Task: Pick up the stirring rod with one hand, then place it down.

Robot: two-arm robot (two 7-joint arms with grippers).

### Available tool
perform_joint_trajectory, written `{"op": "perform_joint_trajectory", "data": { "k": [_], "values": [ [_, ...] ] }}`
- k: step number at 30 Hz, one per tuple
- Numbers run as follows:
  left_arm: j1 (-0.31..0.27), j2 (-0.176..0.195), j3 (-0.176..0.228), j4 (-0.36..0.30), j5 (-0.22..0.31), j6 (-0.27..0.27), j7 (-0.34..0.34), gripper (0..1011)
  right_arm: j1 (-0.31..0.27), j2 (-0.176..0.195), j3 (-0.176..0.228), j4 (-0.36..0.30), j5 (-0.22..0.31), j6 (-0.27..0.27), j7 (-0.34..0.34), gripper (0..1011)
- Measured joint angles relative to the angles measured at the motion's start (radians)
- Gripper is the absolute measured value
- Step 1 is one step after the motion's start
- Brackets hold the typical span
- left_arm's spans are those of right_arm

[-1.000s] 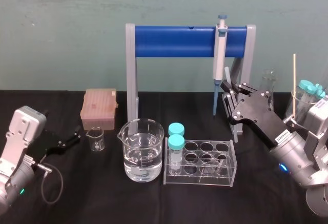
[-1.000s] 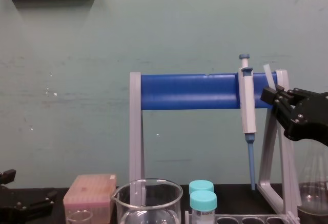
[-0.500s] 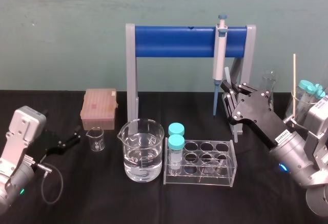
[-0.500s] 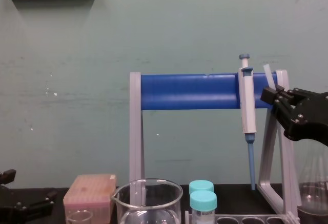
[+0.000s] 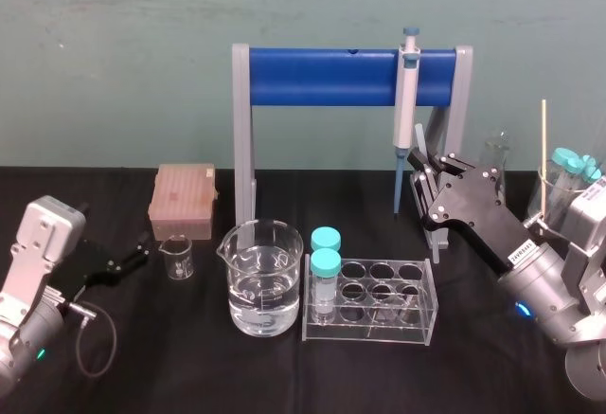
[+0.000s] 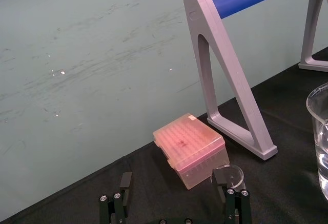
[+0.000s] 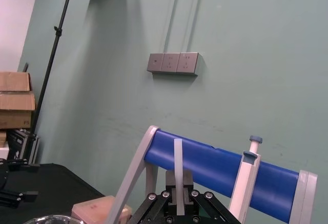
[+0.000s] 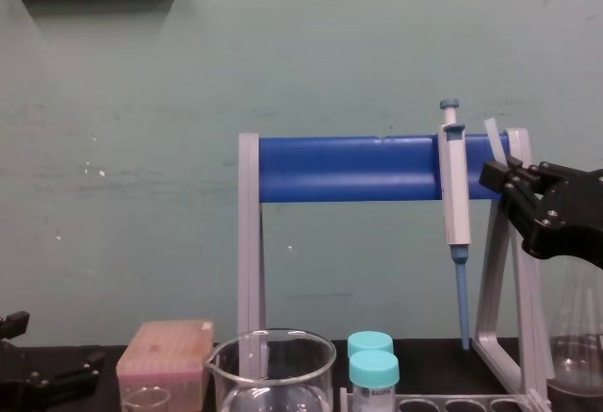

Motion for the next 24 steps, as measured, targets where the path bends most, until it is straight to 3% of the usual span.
{"op": "perform_joint_trajectory", "data": {
  "k": [24],
  "values": [
    [0.000,0.000,0.000,0.000,0.000,0.000,0.000,1000,0.000,0.000,0.000,0.000,0.000,0.000,0.000,69]
  ]
}}
